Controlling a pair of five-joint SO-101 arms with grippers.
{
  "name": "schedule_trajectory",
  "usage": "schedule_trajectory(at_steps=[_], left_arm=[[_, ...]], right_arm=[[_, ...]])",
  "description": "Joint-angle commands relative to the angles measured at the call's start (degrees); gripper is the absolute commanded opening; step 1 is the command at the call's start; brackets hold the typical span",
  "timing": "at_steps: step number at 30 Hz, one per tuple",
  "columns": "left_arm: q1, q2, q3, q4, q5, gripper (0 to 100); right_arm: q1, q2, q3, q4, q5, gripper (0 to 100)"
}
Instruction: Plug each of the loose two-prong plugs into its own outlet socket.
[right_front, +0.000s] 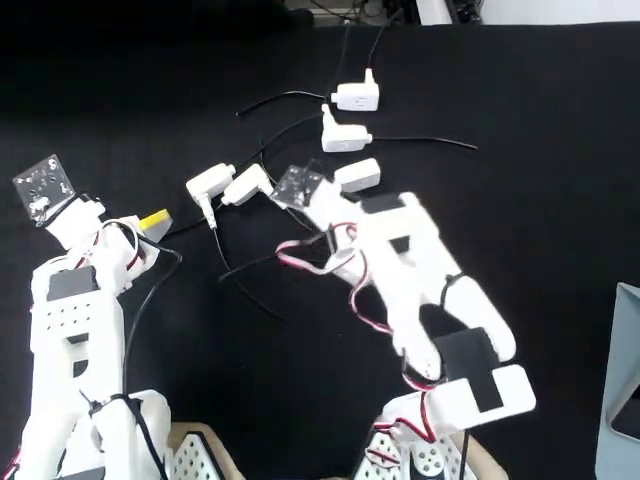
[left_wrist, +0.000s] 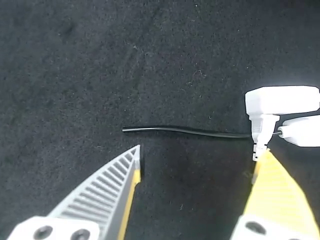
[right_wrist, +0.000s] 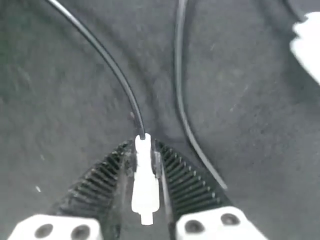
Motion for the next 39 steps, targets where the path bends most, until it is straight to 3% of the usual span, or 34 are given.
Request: schedule_trajectory(at_steps=[1, 6, 21, 28, 34, 39], left_arm=[[-0.48, -1.41, -0.40, -1.05, 0.00, 35], [-0.48, -1.41, -0.40, -1.05, 0.00, 35], [-0.48, -1.41, -0.40, -1.05, 0.00, 35], [-0.48, -1.41, -0.48, -1.05, 0.00, 35], [-0.48, -1.41, -0.48, -1.05, 0.00, 35], [-0.48, -1.41, -0.40, -1.05, 0.00, 35]], right_arm=[[-2.29, -3.03, -0.22, -1.14, -7.30, 4.8], [-2.37, -3.03, -5.49, 8.88, -8.26, 15.5], [-0.62, -2.51, -6.55, 11.43, -8.18, 15.5], [0.53, -2.51, -2.51, 11.43, -1.93, 15.2], [0.35, -2.51, -1.89, 11.69, -1.76, 6.7], [0.26, -2.42, -0.31, 11.52, -1.76, 10.6]])
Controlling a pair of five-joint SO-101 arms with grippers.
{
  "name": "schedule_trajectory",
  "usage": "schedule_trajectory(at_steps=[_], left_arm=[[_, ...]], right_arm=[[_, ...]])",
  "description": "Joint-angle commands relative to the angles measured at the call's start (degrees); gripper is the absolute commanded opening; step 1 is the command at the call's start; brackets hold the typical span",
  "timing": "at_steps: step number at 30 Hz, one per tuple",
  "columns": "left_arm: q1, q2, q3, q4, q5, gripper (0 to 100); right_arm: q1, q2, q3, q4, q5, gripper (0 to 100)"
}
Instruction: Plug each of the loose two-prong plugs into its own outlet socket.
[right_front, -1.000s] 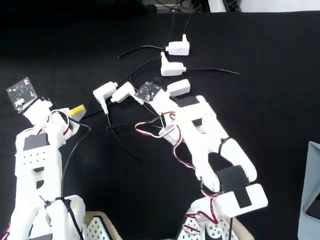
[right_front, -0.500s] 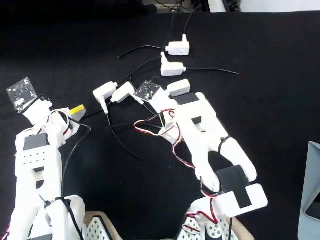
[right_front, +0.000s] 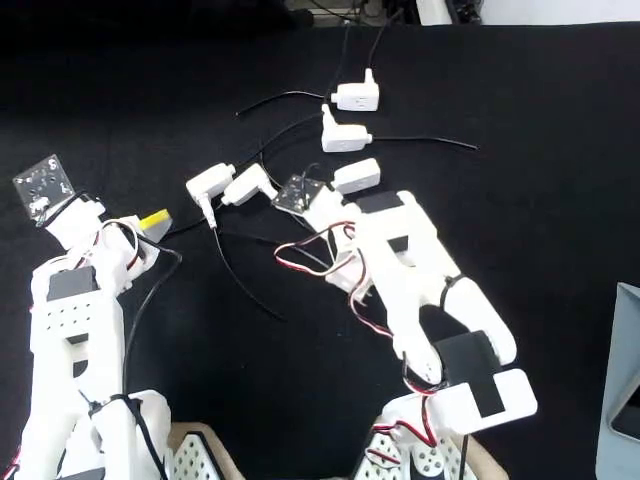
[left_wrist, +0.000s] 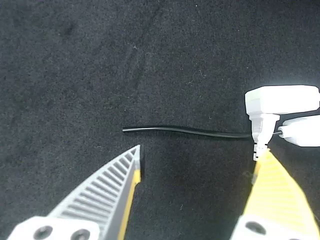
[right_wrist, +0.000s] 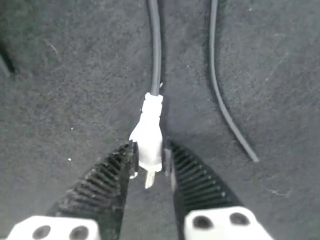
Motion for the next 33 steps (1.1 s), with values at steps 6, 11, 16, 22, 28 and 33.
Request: schedule_trajectory(at_steps=[6, 11, 16, 22, 28, 33], left_arm=[[-0.48, -1.41, -0.40, -1.05, 0.00, 35], [-0.48, -1.41, -0.40, -1.05, 0.00, 35], [-0.48, -1.41, -0.40, -1.05, 0.00, 35], [-0.48, -1.41, -0.40, -1.05, 0.00, 35], [-0.48, -1.41, -0.40, -1.05, 0.00, 35], [-0.31, -1.41, -0.48, -1.05, 0.00, 35]], right_arm=[[0.35, -1.80, 1.80, 0.26, 0.44, 13.0], [0.26, 3.30, 0.48, -0.09, 0.44, 12.7], [0.44, 7.78, -2.95, 0.26, 0.44, 5.7], [0.26, 7.78, -3.21, 0.35, 0.44, 1.1], [0.53, -0.75, -3.21, 5.19, 0.18, 1.1], [0.70, -15.60, -3.30, 9.58, -2.11, 1.1]])
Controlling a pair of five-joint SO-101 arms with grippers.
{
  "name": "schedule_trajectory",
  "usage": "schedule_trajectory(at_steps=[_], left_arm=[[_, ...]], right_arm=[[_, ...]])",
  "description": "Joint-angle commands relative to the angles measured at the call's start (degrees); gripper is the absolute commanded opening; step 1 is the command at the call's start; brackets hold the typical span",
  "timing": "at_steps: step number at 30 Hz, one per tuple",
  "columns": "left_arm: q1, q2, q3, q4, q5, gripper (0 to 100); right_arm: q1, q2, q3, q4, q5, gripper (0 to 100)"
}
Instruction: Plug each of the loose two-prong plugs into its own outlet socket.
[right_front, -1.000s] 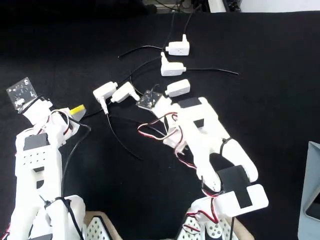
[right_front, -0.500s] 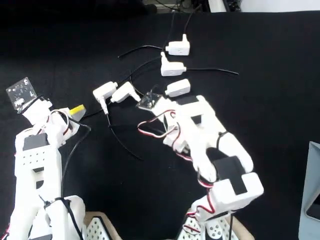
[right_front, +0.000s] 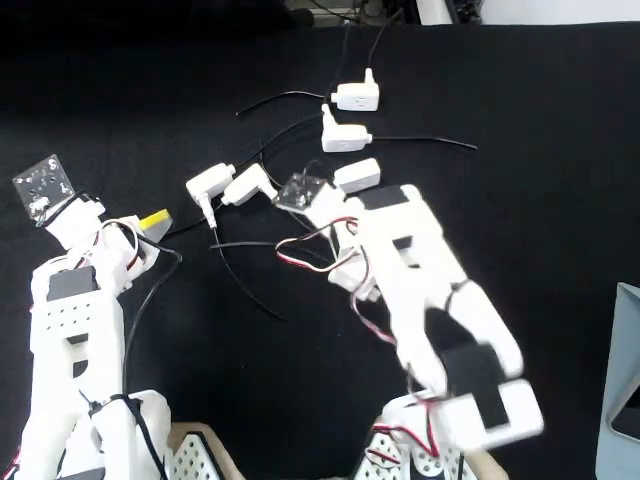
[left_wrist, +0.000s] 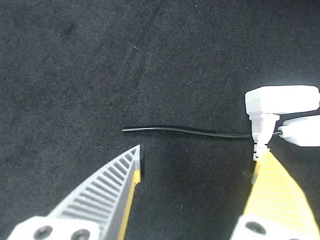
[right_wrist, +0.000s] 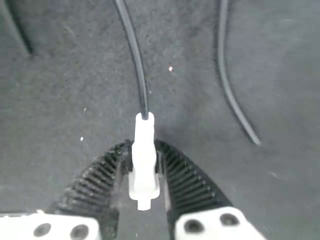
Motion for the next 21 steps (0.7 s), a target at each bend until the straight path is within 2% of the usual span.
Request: schedule_trajectory(at_steps=[1, 6, 11, 15, 21], left_arm=[[-0.22, -1.41, -0.48, -1.05, 0.00, 35], [0.04, -1.41, -0.75, -1.05, 0.00, 35], [0.04, -1.49, -1.01, -0.88, -0.09, 35], [0.22, -1.49, -1.98, 0.53, -2.90, 35], [1.36, -1.58, -4.70, 4.75, -2.81, 35]], right_arm=[[0.62, -14.90, -0.92, 3.08, -4.75, 1.1], [0.18, -25.63, -0.48, 2.73, -18.55, 1.2], [-2.46, -33.01, 1.45, -0.26, -26.29, 1.2], [-5.36, -39.16, 8.75, -9.93, -33.49, 1.1], [-9.14, -49.63, 24.48, -29.10, -46.33, 1.1]])
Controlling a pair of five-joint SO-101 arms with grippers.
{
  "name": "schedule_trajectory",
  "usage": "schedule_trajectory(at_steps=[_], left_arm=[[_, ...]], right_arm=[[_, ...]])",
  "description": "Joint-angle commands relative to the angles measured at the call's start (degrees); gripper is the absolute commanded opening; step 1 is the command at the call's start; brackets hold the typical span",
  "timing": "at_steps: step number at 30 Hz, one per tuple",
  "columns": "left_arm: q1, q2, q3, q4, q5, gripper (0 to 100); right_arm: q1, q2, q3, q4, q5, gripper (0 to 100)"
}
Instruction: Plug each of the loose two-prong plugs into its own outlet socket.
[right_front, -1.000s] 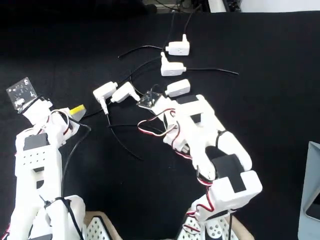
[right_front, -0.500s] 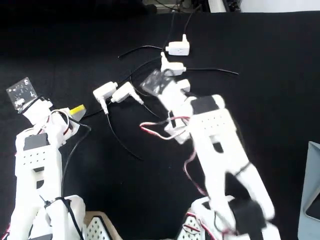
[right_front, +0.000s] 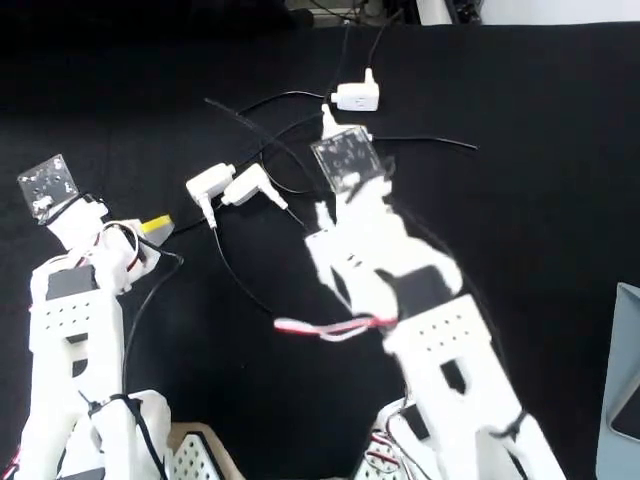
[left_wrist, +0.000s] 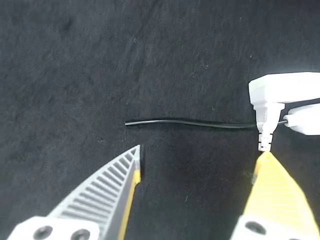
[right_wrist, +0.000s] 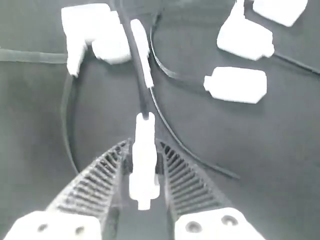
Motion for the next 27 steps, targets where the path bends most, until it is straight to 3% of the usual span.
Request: schedule_trajectory(at_steps=[1, 9, 16, 27], left_arm=[[1.98, -1.58, -4.18, 2.37, -0.62, 35], [6.99, -17.41, 1.01, 2.29, -0.53, 35], [12.88, -34.99, 8.92, 2.29, -1.05, 35], [16.40, -47.38, 13.14, 3.69, -3.52, 35]], right_arm=[[-2.02, -8.66, 9.54, -15.03, -8.97, 1.1], [-7.56, -19.82, 20.35, -23.47, -10.02, 1.1], [-14.68, -22.99, 21.85, -23.56, -9.93, 1.1], [-20.13, -22.99, 23.60, -23.56, -9.93, 1.1]])
